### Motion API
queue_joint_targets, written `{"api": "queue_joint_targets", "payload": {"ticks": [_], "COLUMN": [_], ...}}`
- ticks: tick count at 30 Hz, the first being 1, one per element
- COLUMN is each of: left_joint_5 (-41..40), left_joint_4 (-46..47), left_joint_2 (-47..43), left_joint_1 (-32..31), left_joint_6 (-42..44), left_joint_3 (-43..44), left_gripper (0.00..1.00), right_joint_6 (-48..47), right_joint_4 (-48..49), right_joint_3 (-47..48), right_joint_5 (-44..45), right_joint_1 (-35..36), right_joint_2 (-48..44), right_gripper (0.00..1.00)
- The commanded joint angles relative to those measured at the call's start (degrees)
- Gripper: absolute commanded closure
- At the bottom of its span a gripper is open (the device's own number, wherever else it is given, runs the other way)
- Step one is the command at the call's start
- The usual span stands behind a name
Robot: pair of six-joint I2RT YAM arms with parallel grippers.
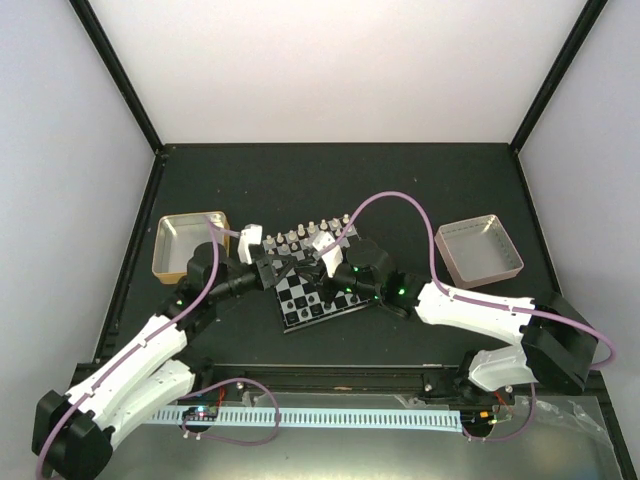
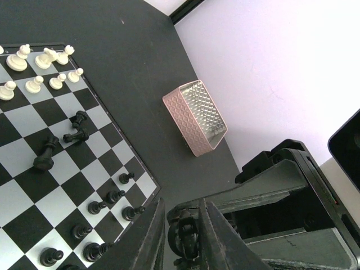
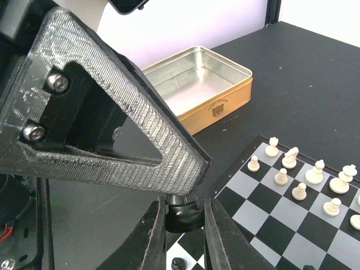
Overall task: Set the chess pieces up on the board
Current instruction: Place the chess piece on the chessboard.
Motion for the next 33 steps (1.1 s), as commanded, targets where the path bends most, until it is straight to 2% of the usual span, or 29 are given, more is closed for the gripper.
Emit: {"api": "queue_joint_targets", "payload": {"ticks": [1, 3, 5, 7, 10, 16, 21, 27, 33], "left_joint_5": [0.8, 1.0, 1.1, 1.2, 1.0, -1.5, -8.2, -20.2, -25.6], "left_joint_4": [2.5, 2.7, 2.4, 2.1, 1.7, 0.7, -1.2, -4.2, -4.6], "left_joint_2": [0.8, 1.2, 1.6, 1.9, 2.2, 2.8, 4.7, 11.4, 22.3], "left_joint_1": [0.4, 0.4, 0.4, 0.4, 0.3, 0.2, -2.9, -14.7, -24.4], "left_joint_6": [0.8, 1.5, 2.4, 3.2, 4.8, 8.6, 11.2, 15.3, 19.5], "left_joint_3": [2.4, 2.4, 2.5, 2.5, 2.7, 2.9, 4.1, 9.7, 16.1], "left_gripper": [0.86, 0.92, 0.97, 0.98, 0.98, 0.98, 0.98, 0.98, 0.98], "right_joint_6": [-2.0, -1.5, 0.0, 1.9, 4.6, 14.3, 26.5, 39.8, 43.3], "right_joint_4": [1.6, 0.4, -1.6, -2.3, -2.9, -5.3, -14.2, -18.6, -17.0], "right_joint_3": [-0.6, -0.1, 0.4, 0.2, -0.3, -1.6, -0.9, -6.1, -11.2], "right_joint_5": [-1.2, -0.6, -0.1, 1.4, 3.9, 12.3, 17.2, 14.0, 10.0], "right_joint_1": [0.3, 0.3, 0.2, 0.2, -0.2, -3.5, -12.4, -25.0, -31.0], "right_joint_2": [-1.0, -1.0, -1.1, -1.5, -2.6, -6.5, -6.8, -6.6, -6.6], "right_gripper": [0.85, 0.79, 0.65, 0.51, 0.43, 0.38, 0.38, 0.38, 0.38]}}
